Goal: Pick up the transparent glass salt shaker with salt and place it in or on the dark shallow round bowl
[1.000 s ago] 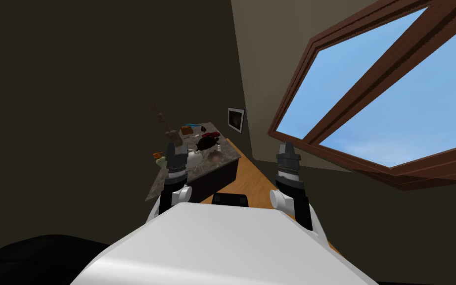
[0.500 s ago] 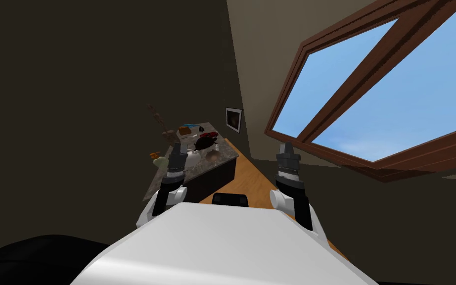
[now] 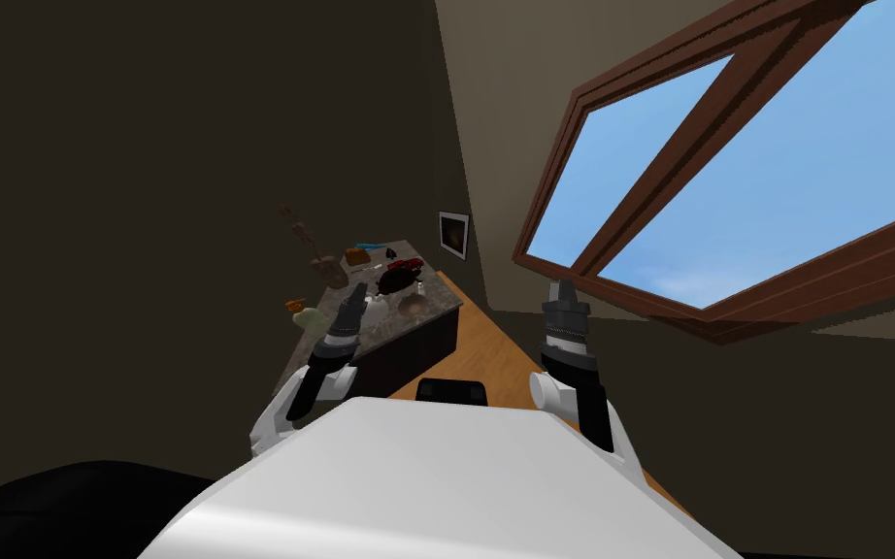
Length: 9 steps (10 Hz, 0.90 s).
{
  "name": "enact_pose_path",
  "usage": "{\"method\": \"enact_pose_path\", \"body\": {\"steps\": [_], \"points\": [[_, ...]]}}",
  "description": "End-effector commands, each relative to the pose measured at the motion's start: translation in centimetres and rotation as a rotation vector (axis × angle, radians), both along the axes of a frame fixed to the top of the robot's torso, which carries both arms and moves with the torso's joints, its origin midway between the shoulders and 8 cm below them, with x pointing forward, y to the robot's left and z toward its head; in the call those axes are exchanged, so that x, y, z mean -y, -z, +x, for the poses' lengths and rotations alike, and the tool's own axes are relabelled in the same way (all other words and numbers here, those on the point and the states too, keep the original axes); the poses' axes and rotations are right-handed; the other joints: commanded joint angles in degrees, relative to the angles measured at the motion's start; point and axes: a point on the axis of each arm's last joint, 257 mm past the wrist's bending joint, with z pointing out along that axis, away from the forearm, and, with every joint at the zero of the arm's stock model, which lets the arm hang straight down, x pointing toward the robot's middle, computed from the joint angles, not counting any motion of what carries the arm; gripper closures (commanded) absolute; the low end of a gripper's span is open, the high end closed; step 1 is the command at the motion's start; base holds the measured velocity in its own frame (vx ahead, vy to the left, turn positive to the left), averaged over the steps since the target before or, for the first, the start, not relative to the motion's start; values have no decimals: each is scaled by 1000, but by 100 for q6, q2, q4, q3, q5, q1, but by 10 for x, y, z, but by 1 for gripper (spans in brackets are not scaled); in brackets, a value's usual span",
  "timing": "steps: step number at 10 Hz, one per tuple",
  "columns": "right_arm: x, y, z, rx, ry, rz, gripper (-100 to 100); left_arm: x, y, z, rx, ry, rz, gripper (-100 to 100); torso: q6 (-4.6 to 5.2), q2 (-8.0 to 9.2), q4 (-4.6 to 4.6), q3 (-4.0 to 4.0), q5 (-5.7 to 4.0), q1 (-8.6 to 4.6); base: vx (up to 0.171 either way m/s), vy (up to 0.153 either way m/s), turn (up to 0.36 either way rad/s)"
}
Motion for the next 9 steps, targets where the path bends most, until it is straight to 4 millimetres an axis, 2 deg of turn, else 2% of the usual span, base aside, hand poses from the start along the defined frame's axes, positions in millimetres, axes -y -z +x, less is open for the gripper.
{"method": "enact_pose_path", "body": {"steps": [1, 6, 9], "points": [[0, 0, 0, 0, 0, 0, 0, 2, 7, 4, -6, -29, 120, -100, 0, 0, 0, 0, 0, 0, -9, -57, -63], [0, 0, 0, 0, 0, 0, 0, 4, 22, 12, -1, -90, 380, -100, 1, -5, -1, -3, 1, 2, -10, -49, -48], [0, 0, 0, 0, 0, 0, 0, 1, 40, 21, 5, -139, 617, -100, 0, -5, -1, -3, -1, -3, -8, -66, -56]]}}
